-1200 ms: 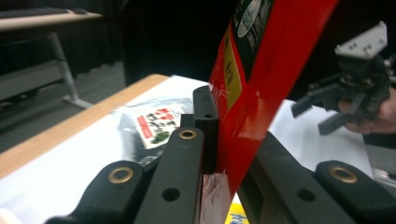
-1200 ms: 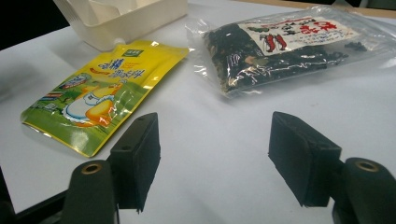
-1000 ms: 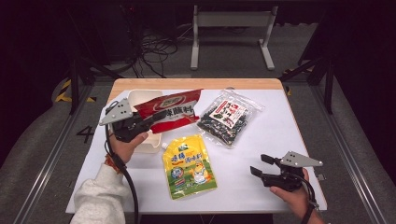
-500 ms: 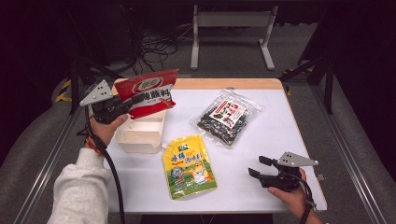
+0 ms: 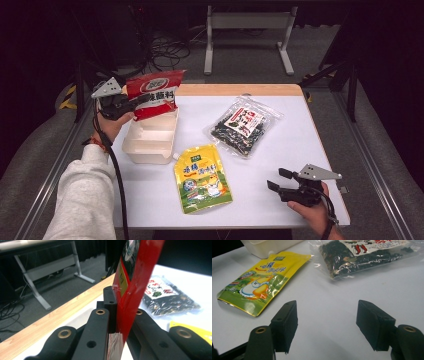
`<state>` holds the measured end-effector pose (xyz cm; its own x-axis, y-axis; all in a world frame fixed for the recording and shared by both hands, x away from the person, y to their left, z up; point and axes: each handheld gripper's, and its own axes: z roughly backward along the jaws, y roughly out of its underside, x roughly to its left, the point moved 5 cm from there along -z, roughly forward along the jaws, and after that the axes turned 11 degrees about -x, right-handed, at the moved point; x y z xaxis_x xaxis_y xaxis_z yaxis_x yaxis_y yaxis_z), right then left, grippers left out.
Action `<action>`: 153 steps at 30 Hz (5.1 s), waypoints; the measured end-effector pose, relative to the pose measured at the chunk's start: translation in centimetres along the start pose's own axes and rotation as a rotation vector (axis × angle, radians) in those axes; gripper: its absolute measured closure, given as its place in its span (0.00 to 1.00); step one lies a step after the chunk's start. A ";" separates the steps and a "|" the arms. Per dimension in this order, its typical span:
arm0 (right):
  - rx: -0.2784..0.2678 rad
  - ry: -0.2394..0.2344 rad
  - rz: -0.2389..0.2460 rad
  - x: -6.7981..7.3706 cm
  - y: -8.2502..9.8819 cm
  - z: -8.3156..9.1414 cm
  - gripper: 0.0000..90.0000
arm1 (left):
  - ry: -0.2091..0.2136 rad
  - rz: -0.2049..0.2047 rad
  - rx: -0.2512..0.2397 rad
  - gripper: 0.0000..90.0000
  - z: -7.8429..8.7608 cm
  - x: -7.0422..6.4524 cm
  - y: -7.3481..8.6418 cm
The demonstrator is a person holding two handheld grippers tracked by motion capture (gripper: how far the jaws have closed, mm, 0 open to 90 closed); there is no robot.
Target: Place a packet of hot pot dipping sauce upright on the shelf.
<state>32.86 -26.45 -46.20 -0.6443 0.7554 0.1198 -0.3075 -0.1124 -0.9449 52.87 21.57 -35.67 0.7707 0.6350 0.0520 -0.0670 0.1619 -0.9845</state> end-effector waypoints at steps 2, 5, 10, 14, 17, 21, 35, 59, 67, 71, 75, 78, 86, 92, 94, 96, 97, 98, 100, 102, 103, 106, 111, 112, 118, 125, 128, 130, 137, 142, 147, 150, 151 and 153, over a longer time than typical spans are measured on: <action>-0.015 0.003 0.007 0.1 -0.2 0.1 0.38 | 0.003 0.012 0.007 1.00 -0.5 0.4 0.4; -0.016 0.006 0.010 0.3 -0.2 0.1 0.38 | 0.001 0.019 0.002 1.00 -1.1 1.0 0.9; -0.001 0.007 0.008 0.3 0.1 -0.2 0.37 | -0.008 0.019 0.011 1.00 -1.7 1.9 1.2; -0.008 0.006 0.012 0.5 0.1 -0.2 0.38 | -0.004 0.017 0.016 1.00 -2.1 2.4 1.3; -0.032 0.014 0.019 0.6 -0.2 0.0 0.38 | -0.003 0.028 0.024 1.00 -2.5 3.0 1.7; -0.033 0.021 0.022 0.6 -0.2 0.1 0.38 | -0.002 0.038 0.032 1.00 -3.0 3.3 2.2; -0.024 -0.004 0.019 0.7 -0.1 0.0 0.38 | -0.091 0.062 0.122 0.85 -2.7 3.5 4.2; 0.025 0.005 0.017 0.2 0.2 -0.8 0.37 | -0.152 0.008 0.324 1.00 -2.2 4.0 7.1; 0.049 0.045 -0.018 -0.9 0.3 -1.2 0.38 | -0.175 0.037 0.318 0.98 -2.0 4.1 7.0; 0.062 0.055 -0.024 -1.4 0.2 -1.8 0.42 | -0.180 0.049 0.283 0.92 -1.7 4.1 6.9; 0.068 0.053 -0.016 -1.6 0.0 -2.4 0.48 | -0.191 0.065 0.243 0.90 -1.0 4.1 6.6; 0.081 0.040 0.000 -1.6 -0.2 -3.1 0.51 | -0.217 0.077 0.227 0.86 -0.3 4.1 6.4; 0.118 0.013 0.075 -1.2 -0.6 -6.6 0.56 | -0.204 0.067 0.092 0.82 2.9 0.8 4.1; 0.129 0.003 0.183 -0.6 -1.2 -9.3 0.59 | -0.148 0.089 0.015 0.80 6.3 -3.5 3.7; 0.130 0.006 0.197 -0.5 -1.3 -9.6 0.60 | -0.137 0.090 0.017 0.80 6.8 -4.3 3.9; 0.133 0.002 0.208 -0.6 -1.4 -10.2 0.64 | -0.118 0.080 0.005 0.80 7.7 -6.3 4.2; 0.133 0.006 0.215 -0.7 -1.4 -10.5 0.66 | -0.096 0.072 0.001 0.80 8.3 -7.5 4.4; 0.134 0.008 0.220 -0.7 -1.4 -10.7 0.67 | -0.085 0.066 -0.001 0.80 8.7 -8.7 4.6; 0.134 -0.001 0.229 -0.7 -1.5 -11.0 0.71 | -0.065 0.034 0.022 0.81 9.0 -10.9 5.2; 0.131 -0.013 0.241 -0.5 -1.6 -11.2 0.75 | -0.035 0.012 0.058 0.82 9.1 -12.6 5.6; 0.129 -0.015 0.249 -0.4 -1.6 -11.3 0.78 | -0.015 0.001 0.082 0.81 9.1 -13.7 5.8; 0.138 -0.033 0.283 0.0 -1.6 -11.8 0.86 | 0.039 0.023 0.082 0.81 9.2 -15.5 6.3; 0.146 -0.036 0.310 0.1 -1.6 -12.1 0.97 | 0.110 0.042 0.136 0.76 7.9 -17.2 8.0; 0.148 -0.039 0.312 0.1 -1.6 -12.0 0.98 | 0.116 0.037 0.150 0.75 7.4 -17.5 8.4; 0.164 -0.076 0.316 0.3 -1.6 -11.0 1.00 | 0.195 -0.008 0.196 0.63 4.6 -20.3 9.1; 0.181 -0.096 0.317 0.6 -0.8 -8.3 1.00 | 0.215 -0.026 0.224 0.53 3.0 -21.1 9.7; 0.185 -0.102 0.317 1.0 -0.4 -6.6 1.00 | 0.229 -0.027 0.229 0.50 2.3 -21.4 9.8; 0.187 -0.105 0.309 1.2 -0.1 -5.5 1.00 | 0.238 -0.027 0.227 0.49 1.9 -21.5 9.6; 0.195 -0.086 0.321 1.3 1.0 -2.3 1.00 | 0.268 -0.027 0.219 0.37 0.0 -22.4 8.9; 0.201 -0.055 0.295 0.3 1.5 -0.2 1.00 | 0.313 0.010 0.220 0.29 -2.9 -23.1 8.3; 0.208 -0.023 0.274 -0.6 1.7 0.5 1.00 | 0.343 -0.011 0.259 0.26 -5.4 -23.4 8.5; 0.211 -0.013 0.273 -0.7 1.7 0.6 1.00 | 0.354 -0.004 0.265 0.25 -6.4 -23.5 8.4; 0.209 -0.007 0.270 -0.8 1.7 0.6 0.99 | 0.350 -0.016 0.263 0.25 -6.8 -23.5 8.4; 0.212 0.007 0.268 -1.0 1.7 0.6 0.99 | 0.357 -0.021 0.275 0.25 -7.8 -23.2 8.6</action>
<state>32.56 -27.81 -47.69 -0.7175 0.6850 -0.1264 -0.2674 -0.4384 -0.8581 39.32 2.30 -46.64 0.9408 0.3370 -0.0370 -0.1778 0.3976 -0.9002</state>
